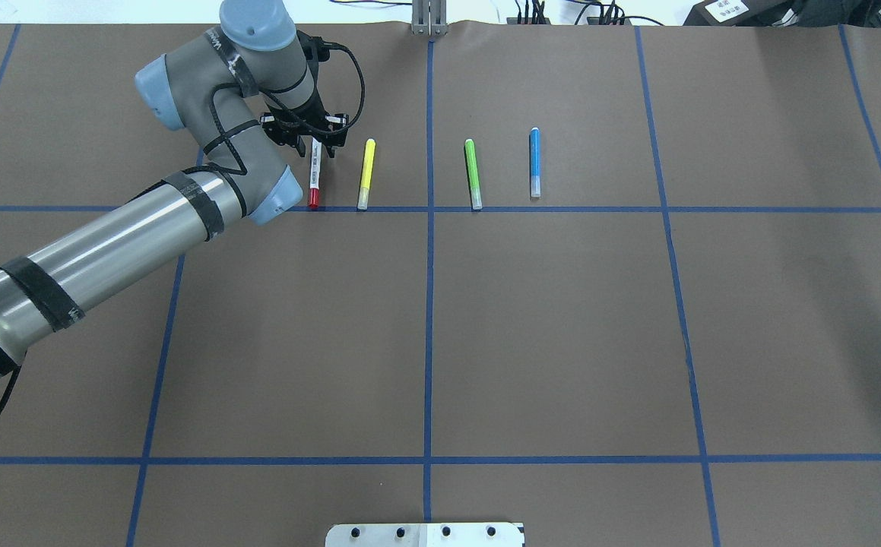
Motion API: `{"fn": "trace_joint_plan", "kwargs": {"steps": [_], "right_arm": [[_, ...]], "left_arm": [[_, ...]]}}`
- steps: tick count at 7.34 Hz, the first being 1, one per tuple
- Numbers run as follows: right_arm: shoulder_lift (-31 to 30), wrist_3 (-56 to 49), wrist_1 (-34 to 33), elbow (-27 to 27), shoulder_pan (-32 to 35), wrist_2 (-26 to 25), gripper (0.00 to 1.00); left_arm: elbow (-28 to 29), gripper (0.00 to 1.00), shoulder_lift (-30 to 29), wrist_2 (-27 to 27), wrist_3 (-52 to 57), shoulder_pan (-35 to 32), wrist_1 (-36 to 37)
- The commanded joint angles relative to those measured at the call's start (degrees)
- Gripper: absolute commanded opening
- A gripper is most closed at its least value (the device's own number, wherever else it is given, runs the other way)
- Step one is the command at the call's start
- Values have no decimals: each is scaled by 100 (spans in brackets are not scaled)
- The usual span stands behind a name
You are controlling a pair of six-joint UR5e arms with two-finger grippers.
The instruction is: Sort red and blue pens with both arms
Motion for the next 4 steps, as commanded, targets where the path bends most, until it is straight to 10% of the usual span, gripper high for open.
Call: {"fn": "trace_joint_plan", "kwargs": {"steps": [1, 4], "right_arm": [[0, 0, 0, -15, -5, 0, 100], [0, -9, 9, -41, -14, -9, 100]], "left_arm": [[6, 42, 7, 5, 0, 10, -8], [6, 0, 16, 5, -9, 10, 1]]}}
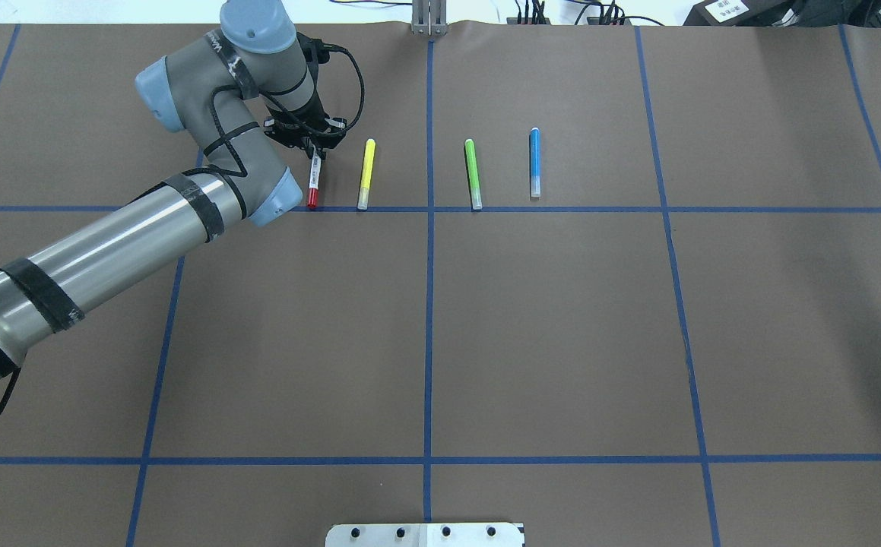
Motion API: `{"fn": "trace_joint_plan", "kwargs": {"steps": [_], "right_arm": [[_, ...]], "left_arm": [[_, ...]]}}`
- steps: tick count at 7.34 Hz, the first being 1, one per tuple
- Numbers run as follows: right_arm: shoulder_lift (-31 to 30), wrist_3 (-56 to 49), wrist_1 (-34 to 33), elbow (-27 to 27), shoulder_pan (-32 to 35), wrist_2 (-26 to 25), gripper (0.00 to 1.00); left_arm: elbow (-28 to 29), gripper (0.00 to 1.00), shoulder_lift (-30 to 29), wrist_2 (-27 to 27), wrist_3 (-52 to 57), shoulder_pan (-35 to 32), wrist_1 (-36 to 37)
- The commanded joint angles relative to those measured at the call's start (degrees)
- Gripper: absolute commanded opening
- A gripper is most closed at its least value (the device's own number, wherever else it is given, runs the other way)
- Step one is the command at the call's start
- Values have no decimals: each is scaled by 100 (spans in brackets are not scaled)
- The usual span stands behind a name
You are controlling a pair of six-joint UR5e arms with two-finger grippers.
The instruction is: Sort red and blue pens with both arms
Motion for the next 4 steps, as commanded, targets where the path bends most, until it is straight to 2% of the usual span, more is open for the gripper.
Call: {"fn": "trace_joint_plan", "kwargs": {"steps": [1, 2, 4], "right_arm": [[87, -16, 7, -61, -37, -59, 100], [419, -7, 7, -227, -37, -86, 100], [755, 325, 7, -369, -81, -322, 100]], "left_arm": [[-124, 0, 6, -6, -41, -60, 17], [-491, 0, 76, -6, -277, -104, 8], [-2077, 0, 1029, 3, -743, -174, 8]]}}
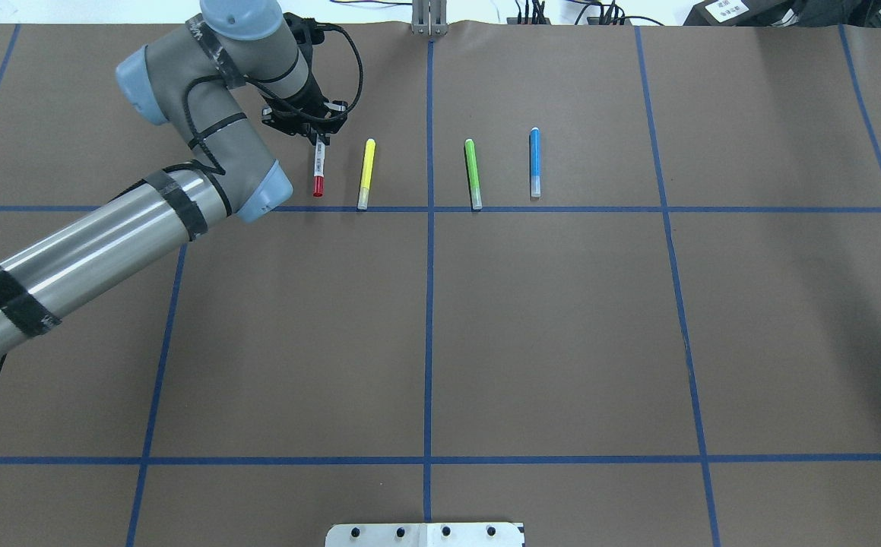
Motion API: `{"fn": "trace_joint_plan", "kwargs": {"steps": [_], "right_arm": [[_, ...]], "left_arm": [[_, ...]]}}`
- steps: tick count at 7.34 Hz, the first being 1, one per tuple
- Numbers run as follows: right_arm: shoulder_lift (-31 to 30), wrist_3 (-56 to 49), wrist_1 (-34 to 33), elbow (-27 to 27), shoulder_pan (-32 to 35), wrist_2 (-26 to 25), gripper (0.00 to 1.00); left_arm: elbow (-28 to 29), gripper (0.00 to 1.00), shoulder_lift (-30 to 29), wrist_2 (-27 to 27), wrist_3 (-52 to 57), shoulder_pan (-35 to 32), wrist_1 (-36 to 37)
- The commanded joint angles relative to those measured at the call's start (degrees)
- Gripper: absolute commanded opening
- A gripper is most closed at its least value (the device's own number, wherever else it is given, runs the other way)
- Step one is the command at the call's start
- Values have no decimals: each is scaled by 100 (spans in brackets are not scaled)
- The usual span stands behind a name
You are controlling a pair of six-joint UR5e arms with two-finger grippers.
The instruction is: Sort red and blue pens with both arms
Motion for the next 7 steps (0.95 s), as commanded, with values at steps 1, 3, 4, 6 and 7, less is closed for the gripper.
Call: {"fn": "trace_joint_plan", "kwargs": {"steps": [1, 3, 4, 6, 7], "right_arm": [[200, 202, 0, -80, -78, -134, 100], [200, 202, 0, -80, -96, -134, 100], [200, 211, 0, -80, -122, -134, 100], [200, 211, 0, -80, -123, -134, 100], [200, 211, 0, -71, -131, -134, 100]], "left_arm": [[-1552, 0, 1009, 7, -257, -212, 3], [-2652, 0, 2038, 392, -222, -476, -41], [-2856, 0, 2442, 394, -169, -730, -345], [-2894, 0, 3434, 341, 539, -1318, -1345], [-2946, 0, 4075, 315, 691, -1504, -2064]]}}
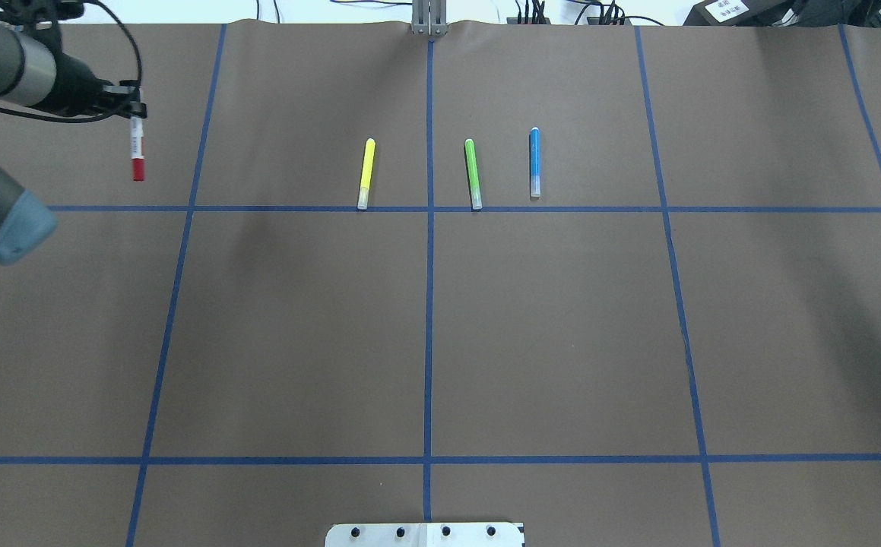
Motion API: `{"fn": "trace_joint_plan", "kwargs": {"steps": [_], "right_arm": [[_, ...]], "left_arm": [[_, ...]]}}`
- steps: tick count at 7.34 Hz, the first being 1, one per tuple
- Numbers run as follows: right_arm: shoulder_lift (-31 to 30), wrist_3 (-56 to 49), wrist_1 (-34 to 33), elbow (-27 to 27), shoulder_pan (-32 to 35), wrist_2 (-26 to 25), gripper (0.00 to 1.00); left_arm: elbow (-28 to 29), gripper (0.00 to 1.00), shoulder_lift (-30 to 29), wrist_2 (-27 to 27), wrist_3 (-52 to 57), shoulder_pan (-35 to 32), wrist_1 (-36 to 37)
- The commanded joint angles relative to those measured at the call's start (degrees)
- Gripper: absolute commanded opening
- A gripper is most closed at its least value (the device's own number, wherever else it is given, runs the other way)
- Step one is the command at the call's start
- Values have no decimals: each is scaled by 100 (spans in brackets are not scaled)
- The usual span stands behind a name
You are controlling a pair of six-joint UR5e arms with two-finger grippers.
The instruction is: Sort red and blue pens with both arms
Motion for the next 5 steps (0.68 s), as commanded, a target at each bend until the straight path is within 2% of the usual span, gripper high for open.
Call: {"fn": "trace_joint_plan", "kwargs": {"steps": [1, 2, 4, 5], "right_arm": [[43, 3, 0, -1, -17, 0, 100], [53, 3, 0, -1, -17, 0, 100], [61, 3, 0, -10, -43, 0, 100], [61, 3, 0, -10, -43, 0, 100]], "left_arm": [[-45, 0, 1239, -355, 588, -633, -1293], [-28, 0, 1792, -541, 948, -994, -1803], [174, 0, 2724, -560, 1363, -1391, -2937], [636, 0, 3008, -569, 1686, -1610, -3699]]}}
